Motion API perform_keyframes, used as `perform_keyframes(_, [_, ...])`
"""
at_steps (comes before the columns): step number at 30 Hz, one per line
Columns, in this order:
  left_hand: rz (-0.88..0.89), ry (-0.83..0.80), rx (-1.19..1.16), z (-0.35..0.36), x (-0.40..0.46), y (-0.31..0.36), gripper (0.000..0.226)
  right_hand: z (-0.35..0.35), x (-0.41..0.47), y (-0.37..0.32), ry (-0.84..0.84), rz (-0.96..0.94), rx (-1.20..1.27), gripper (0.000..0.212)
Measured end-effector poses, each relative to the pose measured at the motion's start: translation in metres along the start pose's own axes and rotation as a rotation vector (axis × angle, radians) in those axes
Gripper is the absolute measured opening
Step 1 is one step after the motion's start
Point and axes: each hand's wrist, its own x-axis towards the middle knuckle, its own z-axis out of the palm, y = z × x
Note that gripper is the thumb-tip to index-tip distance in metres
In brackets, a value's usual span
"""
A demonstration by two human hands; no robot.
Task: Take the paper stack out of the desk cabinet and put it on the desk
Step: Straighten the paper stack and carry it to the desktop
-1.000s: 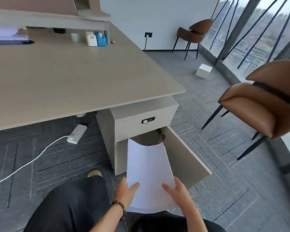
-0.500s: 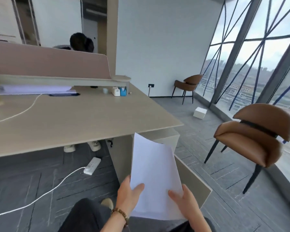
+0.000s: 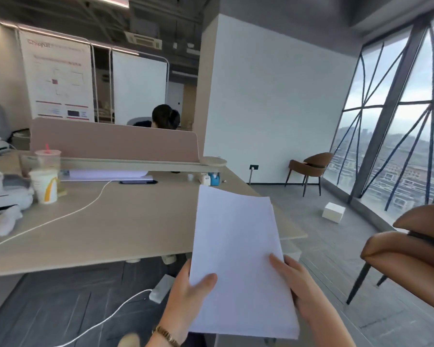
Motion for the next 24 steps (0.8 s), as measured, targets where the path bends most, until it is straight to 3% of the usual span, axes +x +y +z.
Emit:
perform_keyframes(3, [0.003, 0.018, 0.017, -0.002, 0.035, -0.001, 0.049, 0.013, 0.049, -0.016, 0.037, -0.061, 0.014, 0.026])
perform_keyframes(8, [-0.059, 0.096, -0.013, -0.018, 0.113, -0.018, 0.034, 0.039, 0.134, -0.016, 0.024, -0.183, 0.015, 0.012])
perform_keyframes(14, [-0.156, 0.106, -0.031, -0.051, 0.180, -0.010, 0.025, 0.071, 0.201, -0.013, -0.035, -0.238, 0.084, 0.015])
perform_keyframes(19, [-0.304, 0.057, -0.114, -0.079, 0.220, 0.014, 0.034, 0.087, 0.229, -0.023, -0.108, -0.209, 0.138, 0.021])
perform_keyframes(24, [-0.284, 0.045, -0.109, -0.083, 0.248, 0.021, 0.034, 0.095, 0.252, -0.043, -0.175, -0.253, 0.114, 0.027])
